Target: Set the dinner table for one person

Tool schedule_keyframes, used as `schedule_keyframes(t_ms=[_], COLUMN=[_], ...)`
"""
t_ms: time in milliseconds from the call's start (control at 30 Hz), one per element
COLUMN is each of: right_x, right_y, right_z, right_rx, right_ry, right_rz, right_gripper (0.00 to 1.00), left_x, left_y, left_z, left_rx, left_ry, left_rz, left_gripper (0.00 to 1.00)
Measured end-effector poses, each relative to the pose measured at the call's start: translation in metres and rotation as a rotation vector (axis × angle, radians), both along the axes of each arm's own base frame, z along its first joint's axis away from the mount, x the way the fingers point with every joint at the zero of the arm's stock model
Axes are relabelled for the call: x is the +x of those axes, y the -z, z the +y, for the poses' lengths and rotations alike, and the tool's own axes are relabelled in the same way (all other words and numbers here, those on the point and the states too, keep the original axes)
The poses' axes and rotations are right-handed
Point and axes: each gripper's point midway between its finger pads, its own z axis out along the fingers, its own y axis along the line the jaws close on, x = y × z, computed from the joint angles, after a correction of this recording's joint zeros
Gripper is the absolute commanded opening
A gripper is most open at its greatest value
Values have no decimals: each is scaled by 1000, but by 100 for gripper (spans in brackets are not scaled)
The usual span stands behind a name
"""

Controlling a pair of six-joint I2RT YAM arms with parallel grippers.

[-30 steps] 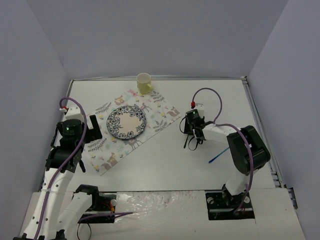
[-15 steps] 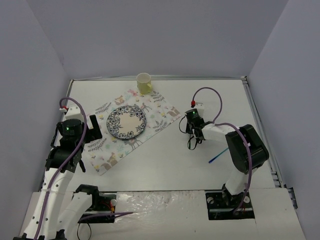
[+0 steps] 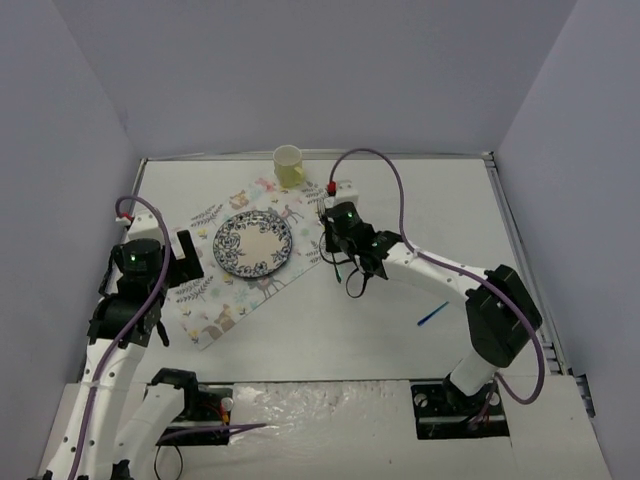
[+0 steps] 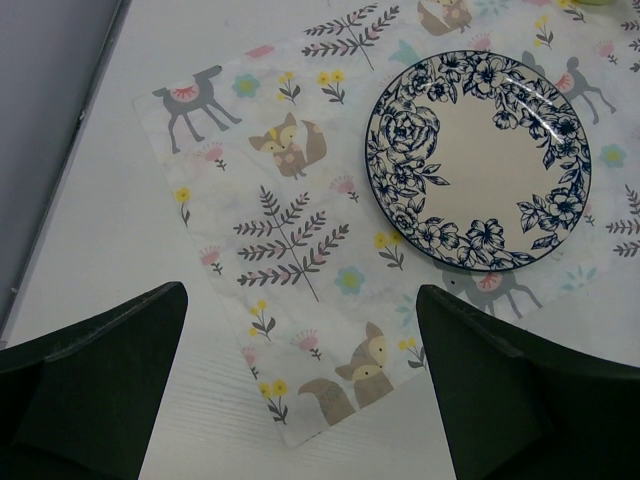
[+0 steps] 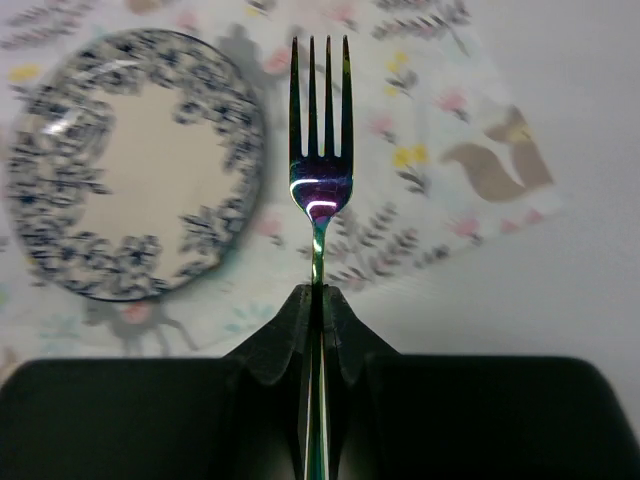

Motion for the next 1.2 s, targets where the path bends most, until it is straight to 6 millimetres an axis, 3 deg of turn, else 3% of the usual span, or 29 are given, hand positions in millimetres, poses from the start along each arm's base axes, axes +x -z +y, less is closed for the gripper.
schedule_keyframes(t_ms=[100,200,367,567,800,1200], right_x=[-5,-13,-37,-69,-91,-90], right_y=[-41,-61,-37,10,35,63], right_z=[61,119,204,266,309,330], right_rx=[67,107,105,74,85,120], right_ry=[-124,-233,-391,-513,-586,-590], right_rz=[-65,-92,-52,10,12,2], right_gripper=[0,0,0,0,0,0], left_x=[-7,-20,-48,-83,-102,-106], left_y=[-7,-17,-46,-89,-85,-77], left_z=[1,4,13,24,29,29], left_rx=[-11,-14,-8,-10,3,5], left_ry=[-8,-21,-57,-89,-106,-105], left_rz=[-6,-12,-62,-179,-155,-123], left_gripper=[97,97,97,97,97,97])
